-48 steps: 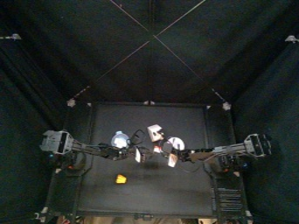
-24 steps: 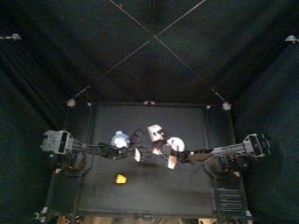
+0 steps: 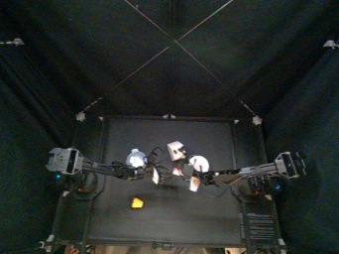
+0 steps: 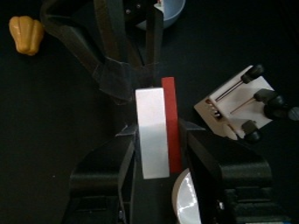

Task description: Hand over salmon sushi

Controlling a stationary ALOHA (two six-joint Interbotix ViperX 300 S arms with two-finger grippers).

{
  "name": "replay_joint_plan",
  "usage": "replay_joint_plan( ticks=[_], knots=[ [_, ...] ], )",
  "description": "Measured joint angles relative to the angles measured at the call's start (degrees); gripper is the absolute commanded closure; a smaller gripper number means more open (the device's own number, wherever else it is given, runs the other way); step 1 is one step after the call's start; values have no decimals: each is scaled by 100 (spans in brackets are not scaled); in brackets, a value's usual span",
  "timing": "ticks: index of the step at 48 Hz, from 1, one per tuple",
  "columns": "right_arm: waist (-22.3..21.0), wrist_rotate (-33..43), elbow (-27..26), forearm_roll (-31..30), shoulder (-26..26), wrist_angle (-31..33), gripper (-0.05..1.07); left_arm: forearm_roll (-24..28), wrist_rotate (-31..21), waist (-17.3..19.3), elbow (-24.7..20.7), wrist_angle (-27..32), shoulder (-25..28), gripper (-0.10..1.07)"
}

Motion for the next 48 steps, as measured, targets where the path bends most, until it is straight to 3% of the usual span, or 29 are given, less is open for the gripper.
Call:
replay_joint_plan(
  ticks=[14, 37, 48],
  knots=[
    [0, 0, -44, -44, 79, 0, 38, -53, -387, 0, 0, -18, 35, 10],
    [62, 0, -88, -114, 132, 0, 38, -53, -422, 9, -35, -123, 114, 11],
    [62, 0, -88, -176, 149, 0, 38, -53, -439, 9, -53, -123, 141, 20]
  ],
)
